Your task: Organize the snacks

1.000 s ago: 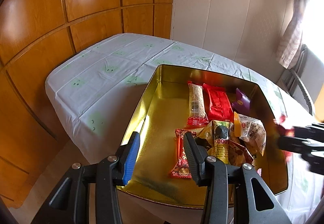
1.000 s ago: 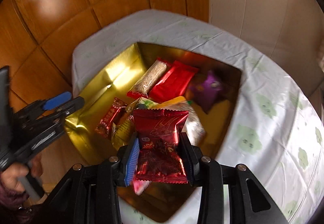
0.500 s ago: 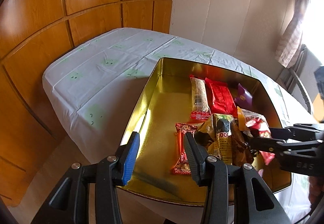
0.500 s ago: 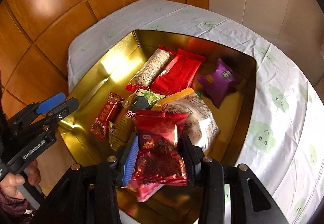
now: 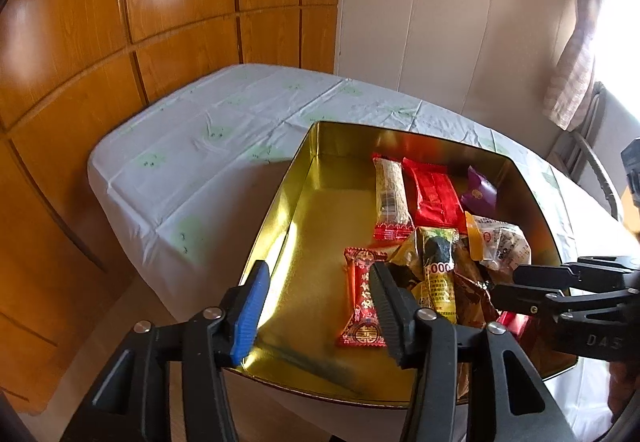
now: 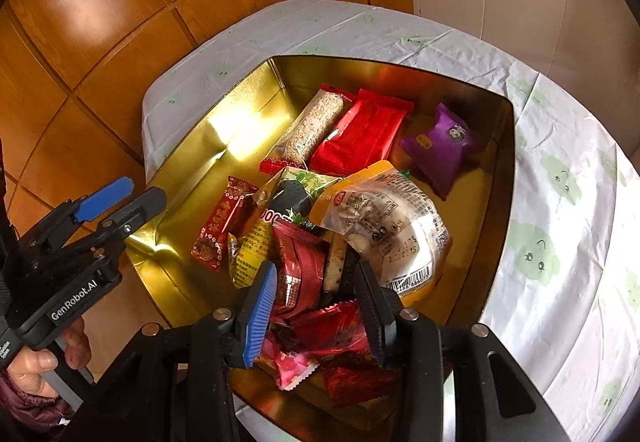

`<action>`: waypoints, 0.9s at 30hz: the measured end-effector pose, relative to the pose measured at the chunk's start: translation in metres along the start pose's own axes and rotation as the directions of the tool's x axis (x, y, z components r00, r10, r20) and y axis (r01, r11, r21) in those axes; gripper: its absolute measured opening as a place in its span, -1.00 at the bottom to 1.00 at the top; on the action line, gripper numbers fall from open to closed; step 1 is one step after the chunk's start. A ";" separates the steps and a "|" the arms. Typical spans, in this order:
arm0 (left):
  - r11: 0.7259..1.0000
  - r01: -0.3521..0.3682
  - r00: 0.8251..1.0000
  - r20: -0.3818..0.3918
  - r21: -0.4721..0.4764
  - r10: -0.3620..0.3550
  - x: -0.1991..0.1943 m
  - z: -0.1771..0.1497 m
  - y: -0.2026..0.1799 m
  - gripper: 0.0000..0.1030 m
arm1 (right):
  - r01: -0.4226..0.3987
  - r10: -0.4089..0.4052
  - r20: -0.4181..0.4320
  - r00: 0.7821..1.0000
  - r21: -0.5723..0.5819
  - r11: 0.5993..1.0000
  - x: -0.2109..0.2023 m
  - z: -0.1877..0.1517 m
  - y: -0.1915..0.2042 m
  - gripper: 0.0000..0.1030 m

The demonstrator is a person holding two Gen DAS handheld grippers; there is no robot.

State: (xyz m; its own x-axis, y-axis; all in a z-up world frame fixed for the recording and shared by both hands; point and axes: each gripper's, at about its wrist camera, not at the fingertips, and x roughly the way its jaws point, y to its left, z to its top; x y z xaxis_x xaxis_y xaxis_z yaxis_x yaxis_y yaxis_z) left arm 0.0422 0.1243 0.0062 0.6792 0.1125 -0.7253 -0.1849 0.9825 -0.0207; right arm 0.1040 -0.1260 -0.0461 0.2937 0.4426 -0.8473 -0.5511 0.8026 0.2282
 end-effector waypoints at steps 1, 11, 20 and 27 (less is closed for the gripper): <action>1.000 0.001 1.000 0.001 0.001 -0.001 -0.001 0.000 -0.001 0.07 | 0.006 -0.006 0.008 1.000 0.003 1.000 -0.002 -0.001 0.001 -0.20; 0.999 0.001 1.000 0.027 0.032 -0.002 -0.012 -0.002 -0.014 0.19 | 0.130 -0.136 0.136 0.981 0.049 0.990 -0.032 -0.019 0.009 -0.20; 0.998 -0.010 0.996 0.093 0.070 0.003 -0.032 -0.006 -0.026 0.44 | 0.247 -0.281 0.241 0.929 0.161 0.955 -0.066 -0.050 0.006 -0.16; 0.997 -0.013 0.992 0.127 0.081 0.003 -0.045 -0.012 -0.039 0.76 | 0.296 -0.347 0.282 0.895 0.208 0.932 -0.083 -0.068 0.004 -0.16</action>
State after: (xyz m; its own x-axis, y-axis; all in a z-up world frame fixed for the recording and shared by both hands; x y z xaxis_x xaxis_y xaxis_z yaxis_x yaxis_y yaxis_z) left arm 0.0103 0.0791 0.0315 0.7635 0.1331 -0.6320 -0.1356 0.9898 0.0446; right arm 0.0243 -0.1868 -0.0079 0.6740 0.2300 -0.7020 -0.2641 0.9625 0.0619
